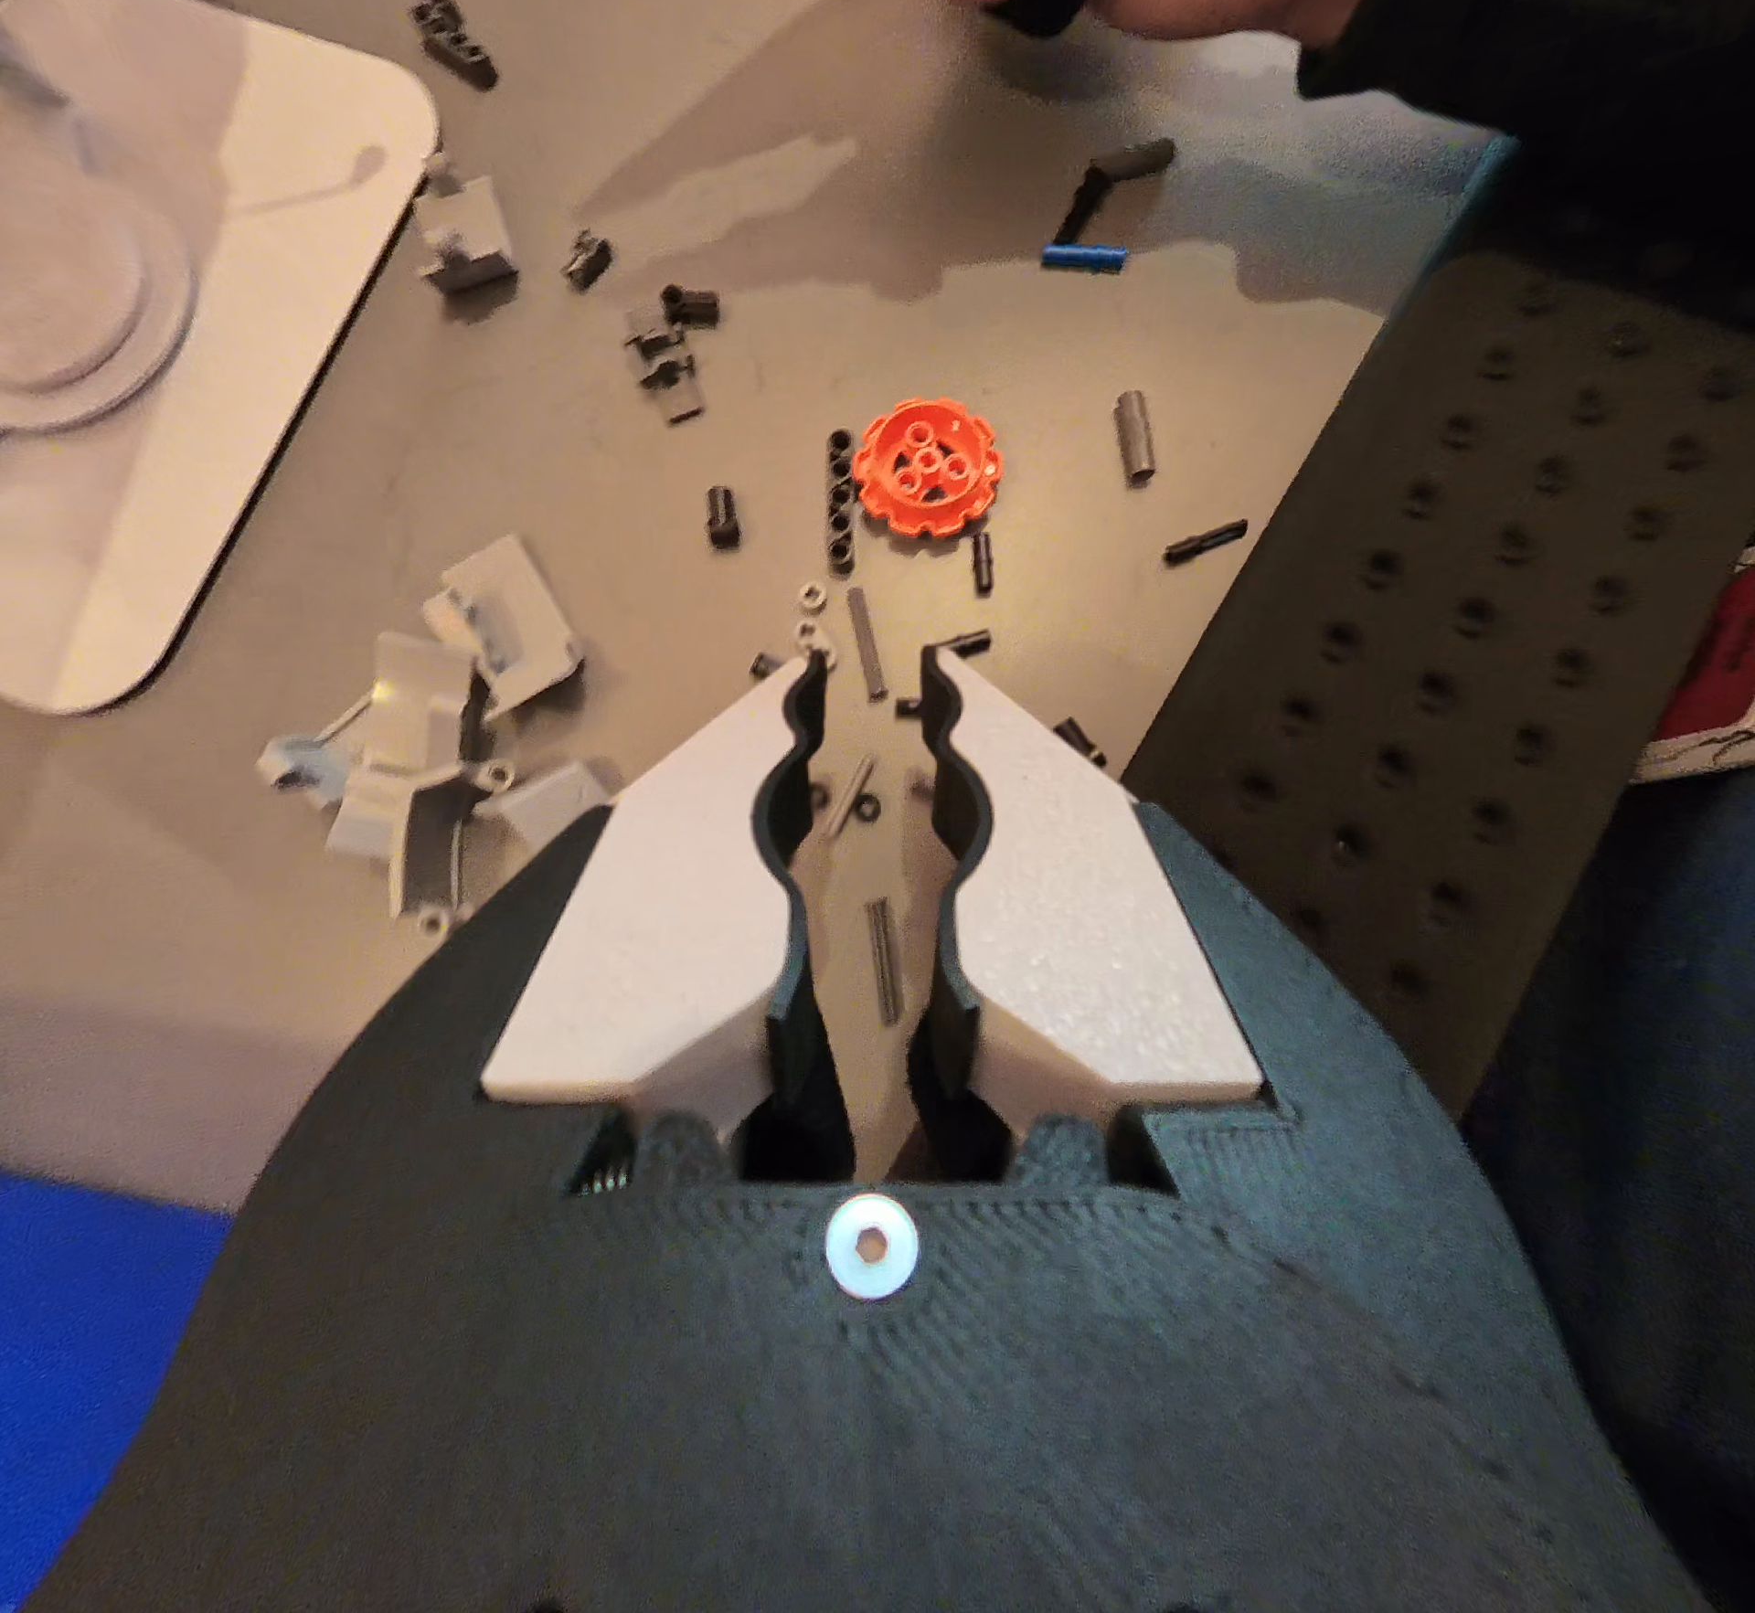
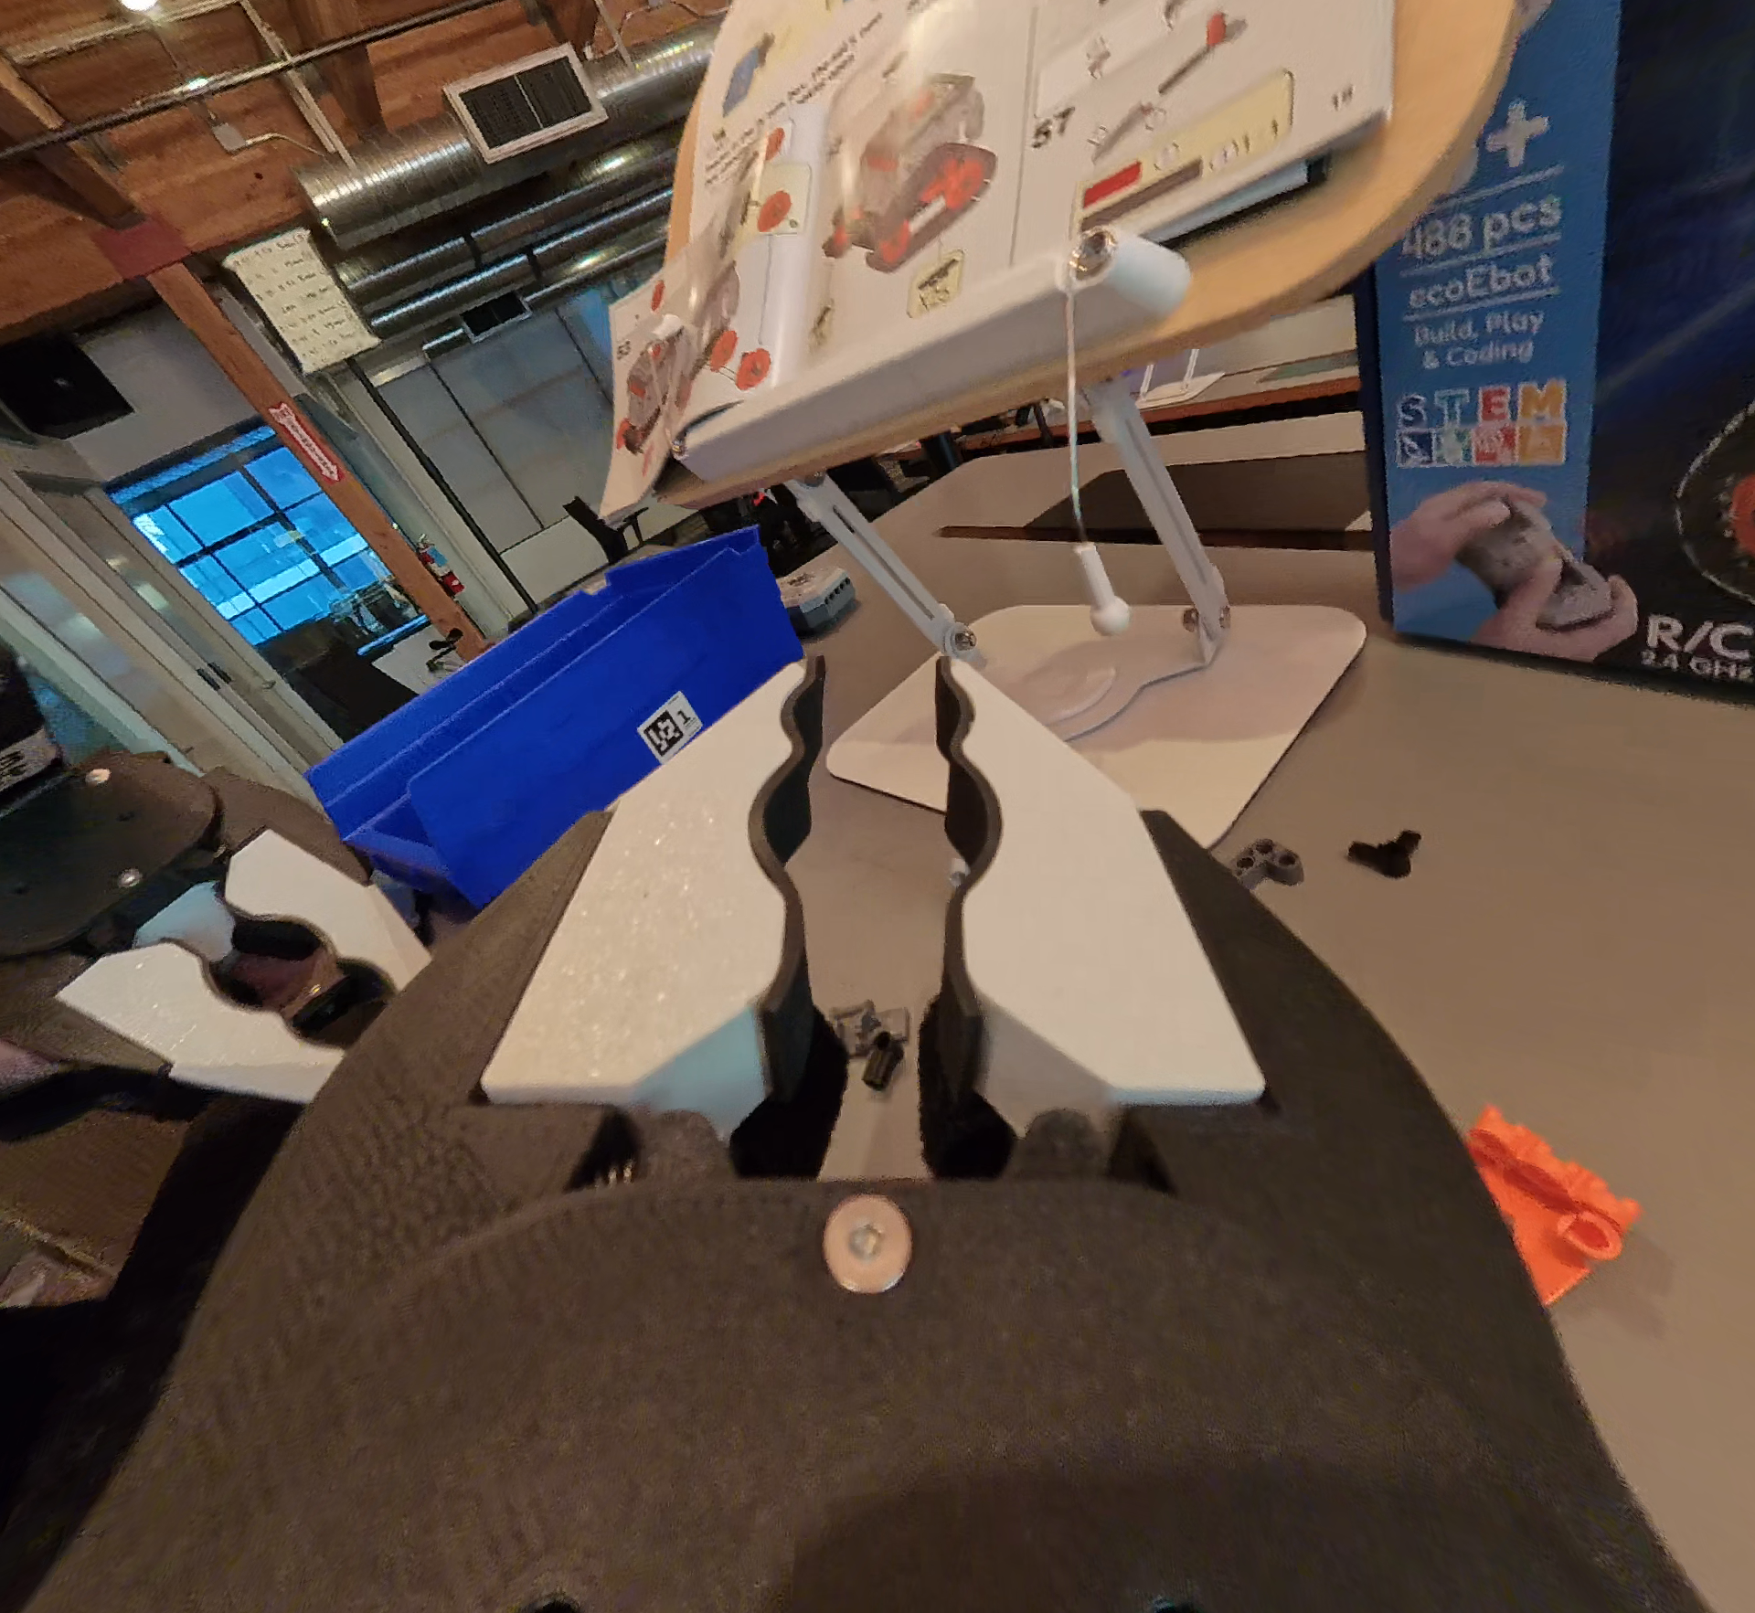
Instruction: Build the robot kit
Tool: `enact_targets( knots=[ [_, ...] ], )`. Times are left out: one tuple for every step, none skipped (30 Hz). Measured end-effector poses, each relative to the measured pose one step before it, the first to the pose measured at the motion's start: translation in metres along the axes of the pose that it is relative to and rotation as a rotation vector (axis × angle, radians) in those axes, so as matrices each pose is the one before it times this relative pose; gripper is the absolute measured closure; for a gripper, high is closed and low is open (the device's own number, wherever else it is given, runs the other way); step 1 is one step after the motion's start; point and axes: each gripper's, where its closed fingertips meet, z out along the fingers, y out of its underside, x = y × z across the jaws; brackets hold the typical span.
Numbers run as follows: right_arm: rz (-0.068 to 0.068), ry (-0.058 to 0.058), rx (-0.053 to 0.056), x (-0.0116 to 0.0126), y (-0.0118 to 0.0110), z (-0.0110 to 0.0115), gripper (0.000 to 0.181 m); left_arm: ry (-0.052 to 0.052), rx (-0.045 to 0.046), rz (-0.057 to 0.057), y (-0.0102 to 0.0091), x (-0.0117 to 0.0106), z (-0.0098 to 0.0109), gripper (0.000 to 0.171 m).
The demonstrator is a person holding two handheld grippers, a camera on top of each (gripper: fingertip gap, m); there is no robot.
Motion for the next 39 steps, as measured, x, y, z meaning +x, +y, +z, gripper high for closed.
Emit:
enact_targets(
  knots=[
    [-0.01,-0.0051,-0.0116,-0.00419,-0.00237,-0.00025,0.16,-0.001,0.00272,-0.0204,0.00393,-0.00136,-0.00543,0.152],
    [-0.0099,-0.0017,-0.018,-0.00404,-0.00134,-0.00056,0.16,-0.004,-0.01074,-0.0158,0.00578,-0.00161,-0.00428,0.152],
    [-0.0065,-0.002,-0.0209,-0.00433,-0.00088,-0.00104,0.159,-0.0204,-0.01326,-0.0064,0.00662,-0.0035,-0.00356,0.152],
    [-0.0065,-0.0049,-0.0197,-0.00536,-0.00115,-0.00193,0.159,-0.0142,-0.01065,-0.0065,0.00627,-0.00264,-0.00273,0.152],
    [-0.0122,-0.0025,-0.0149,-0.00574,-0.002,-0.00305,0.159,0.0008,-0.0052,-0.0145,0.005,-0.00048,-0.00181,0.152],
    [-0.0198,0.0013,-0.0127,-0.00569,-0.00287,-0.00436,0.159,0.0055,-0.00022,-0.0169,0.00357,0.00041,-0.00084,0.152],
    [-0.0233,0.0064,-0.0113,-0.00494,-0.00429,-0.00627,0.159,0.003,0.00074,-0.0096,0.00268,0.00054,0.00007,0.152],
    [-0.0213,0.0108,-0.0001,-0.00393,-0.00702,-0.00883,0.159,-0.0034,-0.00509,-0.0003,0.00267,0.00006,0.0006,0.151],
    [-0.0124,0.0098,0.0167,-0.00324,-0.01078,-0.01156,0.159,-0.0023,-0.00488,0.004,0.00197,0.00045,0.00104,0.151],
    [-0.0034,0.0057,0.0297,-0.00272,-0.01419,-0.01426,0.159,0.0004,-0.00038,0.0028,0.00074,0.00098,0.0012,0.151],
    [0.0005,0.0087,0.0398,-0.00107,-0.01726,-0.01656,0.159,0.0007,0.00439,0.0011,-0.00018,0.00117,0.00109,0.151],
    [0.0,0.019,0.0481,0.00178,-0.0201,-0.01868,0.16,0.0018,0.00324,-0.0005,-0.00016,0.00131,0.00126,0.151],
    [-0.0053,0.0275,0.05,0.00398,-0.02149,-0.01943,0.16,-0.0004,0.00062,0.0021,0.00029,0.00066,0.0014,0.15],
    [-0.0136,0.0309,0.039,0.00523,-0.0202,-0.01877,0.16,-0.0003,0.00005,0.0031,0.00026,0.00025,0.00133,0.15],
    [-0.0242,0.0356,0.0216,0.00607,-0.0169,-0.01719,0.16,0.0017,0.00206,-0.0006,0.00004,0.00023,0.00117,0.149],
    [-0.0367,0.0408,0.0059,0.00653,-0.01262,-0.01509,0.16,0.0064,0.00265,-0.005,-0.00005,0.00057,0.0011,0.148],
    [-0.0427,0.0431,-0.0098,0.00702,-0.0074,-0.01308,0.16,0.0075,-0.00082,-0.0067,0.00034,0.00044,0.00133,0.147],
    [-0.036,0.0397,-0.0232,0.00702,-0.00214,-0.01076,0.159,0.0028,-0.00182,-0.0021,0.0005,0.00009,0.00137,0.146],
    [-0.021,0.0327,-0.0254,0.00644,0.00139,-0.00903,0.159,-0.0011,-0.00246,0.004,0.00047,-0.00026,0.00129,0.145],
    [-0.0054,0.0213,-0.0202,0.00452,0.00346,-0.00735,0.159,-0.0022,-0.0012,0.0045,0.00023,-0.00041,0.00116,0.145],
    [0.004,0.0093,-0.018,0.00233,0.00527,-0.00569,0.158,-0.0022,0.00108,0.0002,-0.0001,-0.00055,0.00134,0.145],
    [0.0069,0.0029,-0.022,0.00073,0.00744,-0.004,0.158,0.0005,-0.00063,-0.005,0.00005,-0.00015,0.00156,0.145],
    [0.0063,0.0013,-0.0264,-0.00037,0.00916,-0.0023,0.157,0.0031,0.00141,-0.0063,-0.00036,0.00053,0.00154,0.144],
    [0.0016,-0.0057,-0.0259,-0.00274,0.00998,-0.00061,0.157,0.0031,0.00249,-0.0051,-0.00085,0.00094,0.00138,0.144],
    [-0.0002,-0.018,-0.0259,-0.00565,0.0107,0.00136,0.157,-0.0011,0.00446,-0.001,-0.00122,0.00073,0.00135,0.144],
    [0.0003,-0.023,-0.0347,-0.00682,0.01272,0.00364,0.156,0.001,0.00286,0.0016,-0.00137,0.00135,0.0013,0.144],
    [-0.0043,-0.0156,-0.0468,-0.00599,0.01484,0.00554,0.155,0.0033,-0.00158,0.0019,-0.00083,0.00163,0.00172,0.143],
    [-0.0108,-0.0081,-0.049,-0.00522,0.01497,0.00704,0.155,-0.002,-0.00493,0.0025,-0.00054,0.00081,0.00177,0.142],
    [-0.008,-0.0172,-0.0373,-0.00737,0.01279,0.00844,0.153,-0.0094,-0.00166,0.0041,-0.00073,-0.00027,0.00135,0.14],
    [0.0035,-0.0337,-0.0228,-0.0101,0.00979,0.0096,0.153,-0.0035,0.0012,0.0019,-0.00091,0.00033,0.00122,0.14],
    [0.0082,-0.039,-0.0187,-0.01073,0.00864,0.01056,0.151,0.0016,-0.00057,-0.004,-0.0004,0.00067,0.00154,0.14],
    [0.004,-0.03,-0.02,-0.00892,0.00828,0.01118,0.149,-0.0017,-0.00053,-0.006,0.00005,-0.00016,0.00156,0.14],
    [-0.0002,-0.0235,-0.0191,-0.00755,0.00786,0.01155,0.148,-0.0045,0.00184,-0.0045,-0.00016,-0.00036,0.00122,0.139],
    [-0.0001,-0.0258,-0.017,-0.00768,0.00678,0.01162,0.146,-0.0028,0.00345,-0.0044,-0.00037,-0.00001,0.00093,0.139],
    [0.0005,-0.0298,-0.0141,-0.00788,0.00544,0.01149,0.145,-0.0008,0.00272,-0.0054,-0.00034,0.00026,0.00107,0.139],
    [-0.0086,-0.0255,-0.0158,-0.0075,0.00505,0.01125,0.146,-0.0037,0.0011,-0.0061,-0.00017,-0.00009,0.00088,0.137],
    [-0.0242,-0.0202,-0.022,-0.0069,0.00523,0.01121,0.147,-0.0071,0.00575,-0.0045,-0.00091,-0.00027,0.00036,0.135],
    [-0.0296,-0.0174,-0.0238,-0.00615,0.00487,0.01096,0.147,-0.0019,0.00831,-0.0026,-0.00096,0.0008,-0.00013,0.134],
    [-0.0218,-0.0172,-0.0202,-0.00501,0.0039,0.01025,0.146,-0.0037,0.00333,-0.0017,0.00005,0.00027,-0.00009,0.134]
  ],
)
